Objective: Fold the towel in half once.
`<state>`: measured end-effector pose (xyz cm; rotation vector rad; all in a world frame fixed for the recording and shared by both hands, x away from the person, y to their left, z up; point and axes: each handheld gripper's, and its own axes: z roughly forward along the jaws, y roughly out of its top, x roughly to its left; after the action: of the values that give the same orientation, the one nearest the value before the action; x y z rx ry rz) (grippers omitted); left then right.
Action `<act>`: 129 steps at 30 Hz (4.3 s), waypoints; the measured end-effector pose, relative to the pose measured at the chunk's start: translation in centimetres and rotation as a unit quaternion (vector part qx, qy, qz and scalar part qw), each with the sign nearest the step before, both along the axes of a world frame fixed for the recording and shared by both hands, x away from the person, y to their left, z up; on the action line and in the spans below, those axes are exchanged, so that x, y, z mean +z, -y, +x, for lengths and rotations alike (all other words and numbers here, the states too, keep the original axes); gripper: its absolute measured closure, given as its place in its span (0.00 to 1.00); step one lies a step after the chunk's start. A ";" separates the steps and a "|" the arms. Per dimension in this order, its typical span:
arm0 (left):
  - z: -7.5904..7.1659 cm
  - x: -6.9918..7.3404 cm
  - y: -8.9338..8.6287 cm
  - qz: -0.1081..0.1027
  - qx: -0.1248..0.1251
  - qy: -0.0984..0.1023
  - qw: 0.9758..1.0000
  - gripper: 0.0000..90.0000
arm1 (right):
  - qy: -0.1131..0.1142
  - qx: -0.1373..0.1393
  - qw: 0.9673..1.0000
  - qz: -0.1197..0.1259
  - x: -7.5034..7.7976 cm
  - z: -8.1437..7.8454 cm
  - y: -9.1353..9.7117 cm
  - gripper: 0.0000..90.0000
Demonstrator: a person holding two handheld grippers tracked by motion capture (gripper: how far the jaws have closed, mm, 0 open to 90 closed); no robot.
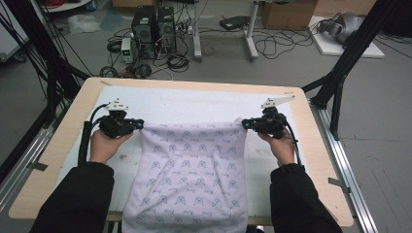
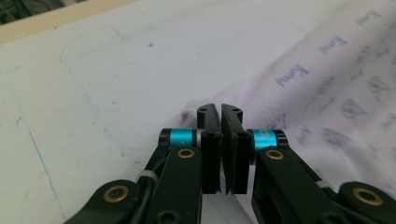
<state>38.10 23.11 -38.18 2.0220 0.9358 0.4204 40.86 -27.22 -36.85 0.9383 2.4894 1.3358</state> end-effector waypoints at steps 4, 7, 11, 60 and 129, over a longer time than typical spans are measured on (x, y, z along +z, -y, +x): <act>-4.1 0.3 -0.6 0.002 -0.030 0.021 0.999 0.96 | 0.010 0.032 0.999 -0.012 0.8 -4.1 0.2 0.95; -7.5 -0.1 -0.9 -0.006 -0.053 0.024 0.998 0.96 | 0.008 0.057 0.998 -0.017 0.1 -7.5 0.2 0.95; -11.5 -1.5 -1.3 -0.007 -0.083 0.008 0.996 0.93 | -0.023 0.099 0.995 0.006 -1.4 -11.6 0.4 0.90; -9.1 -3.6 1.0 0.014 -0.078 -0.007 0.997 0.75 | 0.009 0.128 0.990 -0.066 -3.3 -10.8 -3.6 0.95; -1.3 -2.8 2.2 0.026 0.021 0.017 0.999 0.96 | -0.026 0.028 0.990 -0.133 -4.4 -1.9 -2.1 0.95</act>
<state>36.78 20.96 -40.97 2.0390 0.9576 0.5066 38.92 -25.13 -41.29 0.8577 2.6656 0.9691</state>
